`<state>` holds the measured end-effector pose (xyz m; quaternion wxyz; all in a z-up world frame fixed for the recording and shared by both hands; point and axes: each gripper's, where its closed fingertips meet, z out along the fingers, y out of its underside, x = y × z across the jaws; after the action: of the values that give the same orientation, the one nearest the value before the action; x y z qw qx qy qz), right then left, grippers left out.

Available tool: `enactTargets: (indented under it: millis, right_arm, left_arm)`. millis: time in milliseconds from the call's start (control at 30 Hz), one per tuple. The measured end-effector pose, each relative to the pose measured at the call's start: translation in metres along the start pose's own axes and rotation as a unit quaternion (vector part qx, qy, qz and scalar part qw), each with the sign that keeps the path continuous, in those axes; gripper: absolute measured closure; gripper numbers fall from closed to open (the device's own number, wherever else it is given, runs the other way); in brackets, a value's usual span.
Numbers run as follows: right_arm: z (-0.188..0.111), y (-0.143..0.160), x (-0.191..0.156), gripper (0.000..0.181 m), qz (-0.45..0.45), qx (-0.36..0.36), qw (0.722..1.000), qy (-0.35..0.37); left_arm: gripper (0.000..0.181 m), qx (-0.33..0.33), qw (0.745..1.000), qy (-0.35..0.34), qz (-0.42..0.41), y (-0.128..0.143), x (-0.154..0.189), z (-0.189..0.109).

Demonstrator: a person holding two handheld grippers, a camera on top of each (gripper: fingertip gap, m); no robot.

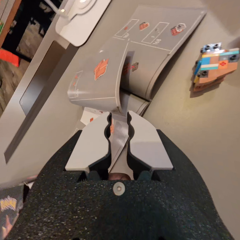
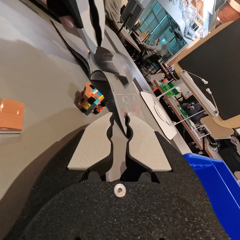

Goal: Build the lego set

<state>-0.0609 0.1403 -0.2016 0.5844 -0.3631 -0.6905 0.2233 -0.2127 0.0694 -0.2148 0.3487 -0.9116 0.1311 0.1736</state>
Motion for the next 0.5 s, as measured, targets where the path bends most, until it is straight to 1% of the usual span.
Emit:
enactTargets:
  millis: [100,233,367,500]
  right_arm:
    - [0.000,0.000,0.000,0.165,-0.001,0.000,1.000,0.000]
    - [0.000,0.000,-0.001,0.165,-0.003,-0.001,1.000,0.000]
    - [0.000,0.000,-0.001,0.165,-0.004,-0.001,1.000,0.000]
    - [-0.001,-0.001,0.000,0.165,0.000,0.002,1.000,0.002]
  left_arm:
    - [0.156,0.017,0.997,-0.038,-0.069,0.012,-0.007,-0.004]
    - [0.153,0.044,0.987,-0.055,-0.143,0.023,-0.006,-0.012]
    - [0.151,0.074,0.981,-0.053,-0.172,0.025,-0.004,-0.017]
    - [0.148,0.100,0.976,-0.053,-0.184,0.028,-0.011,-0.026]
